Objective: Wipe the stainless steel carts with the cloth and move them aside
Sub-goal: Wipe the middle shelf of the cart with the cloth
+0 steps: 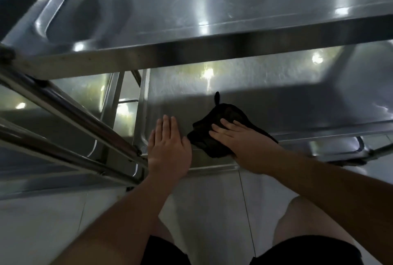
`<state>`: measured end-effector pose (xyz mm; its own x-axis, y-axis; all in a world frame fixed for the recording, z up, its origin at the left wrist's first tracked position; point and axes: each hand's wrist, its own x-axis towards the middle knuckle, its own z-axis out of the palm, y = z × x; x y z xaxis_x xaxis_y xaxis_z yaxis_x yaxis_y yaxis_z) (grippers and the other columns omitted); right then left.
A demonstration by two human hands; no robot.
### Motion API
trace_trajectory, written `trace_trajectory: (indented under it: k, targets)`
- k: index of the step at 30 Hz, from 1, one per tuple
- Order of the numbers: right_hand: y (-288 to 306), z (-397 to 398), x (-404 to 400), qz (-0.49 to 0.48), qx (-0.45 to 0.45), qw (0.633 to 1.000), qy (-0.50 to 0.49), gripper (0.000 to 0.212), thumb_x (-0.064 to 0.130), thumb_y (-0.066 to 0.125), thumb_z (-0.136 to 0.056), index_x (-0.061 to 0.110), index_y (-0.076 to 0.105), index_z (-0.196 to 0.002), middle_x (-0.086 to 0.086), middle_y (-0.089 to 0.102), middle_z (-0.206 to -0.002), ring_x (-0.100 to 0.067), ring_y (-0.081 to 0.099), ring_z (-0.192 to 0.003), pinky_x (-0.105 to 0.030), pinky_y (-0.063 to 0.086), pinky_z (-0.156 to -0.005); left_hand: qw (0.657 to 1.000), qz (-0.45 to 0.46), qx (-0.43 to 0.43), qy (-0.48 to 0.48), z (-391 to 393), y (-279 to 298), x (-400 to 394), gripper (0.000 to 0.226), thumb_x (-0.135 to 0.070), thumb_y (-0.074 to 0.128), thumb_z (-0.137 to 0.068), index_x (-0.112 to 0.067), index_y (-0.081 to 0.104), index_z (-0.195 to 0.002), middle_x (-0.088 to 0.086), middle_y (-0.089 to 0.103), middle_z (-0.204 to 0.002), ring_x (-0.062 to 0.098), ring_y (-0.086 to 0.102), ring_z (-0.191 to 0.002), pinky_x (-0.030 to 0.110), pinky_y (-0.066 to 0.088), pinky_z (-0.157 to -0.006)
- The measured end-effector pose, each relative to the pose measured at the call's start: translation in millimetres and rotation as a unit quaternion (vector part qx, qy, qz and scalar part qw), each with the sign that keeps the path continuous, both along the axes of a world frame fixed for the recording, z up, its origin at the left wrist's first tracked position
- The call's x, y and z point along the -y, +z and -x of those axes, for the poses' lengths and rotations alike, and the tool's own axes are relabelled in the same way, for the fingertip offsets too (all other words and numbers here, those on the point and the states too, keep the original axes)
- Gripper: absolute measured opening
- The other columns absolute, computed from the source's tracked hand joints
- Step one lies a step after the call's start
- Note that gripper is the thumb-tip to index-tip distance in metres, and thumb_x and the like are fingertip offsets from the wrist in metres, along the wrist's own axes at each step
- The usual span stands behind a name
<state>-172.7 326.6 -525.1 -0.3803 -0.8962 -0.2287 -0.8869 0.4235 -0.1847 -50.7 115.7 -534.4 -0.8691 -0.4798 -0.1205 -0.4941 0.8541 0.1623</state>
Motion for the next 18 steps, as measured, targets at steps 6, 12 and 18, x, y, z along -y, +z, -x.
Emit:
trace_trajectory:
  k: [6, 12, 18]
  targets:
    - [45, -31, -10, -0.032, 0.066, 0.995, -0.067, 0.07, -0.002, 0.043, -0.101, 0.018, 0.021, -0.165, -0.002, 0.021, -0.172, -0.025, 0.018, -0.159, -0.034, 0.014, -0.126, 0.989, -0.107, 0.102, -0.005, 11, 29, 9, 0.07, -0.039, 0.027, -0.111, -0.013, -0.002, -0.17, 0.007, -0.012, -0.177, 0.022, -0.012, -0.163, 0.042, -0.007, -0.131]
    - [131, -72, -29, -0.21, 0.119, 0.952, -0.189, 0.026, 0.015, 0.047, -0.106, 0.015, 0.061, -0.127, -0.007, 0.064, -0.126, -0.031, 0.063, -0.114, -0.04, 0.049, -0.085, 0.967, 0.003, 0.173, -0.188, -22, 107, -8, 0.067, -0.049, 0.033, -0.108, -0.018, 0.022, -0.167, 0.008, 0.017, -0.175, 0.027, 0.014, -0.162, 0.045, 0.013, -0.13]
    - [237, -122, -77, -0.304, 0.251, 0.895, -0.209, 0.044, 0.012, 0.058, -0.099, 0.012, 0.049, -0.143, -0.013, 0.058, -0.138, -0.03, 0.059, -0.124, -0.04, 0.047, -0.104, 0.931, -0.043, 0.295, -0.208, -88, 229, -67, 0.07, -0.055, 0.029, -0.107, -0.024, 0.017, -0.168, 0.002, 0.022, -0.174, 0.027, 0.018, -0.159, 0.048, 0.018, -0.128]
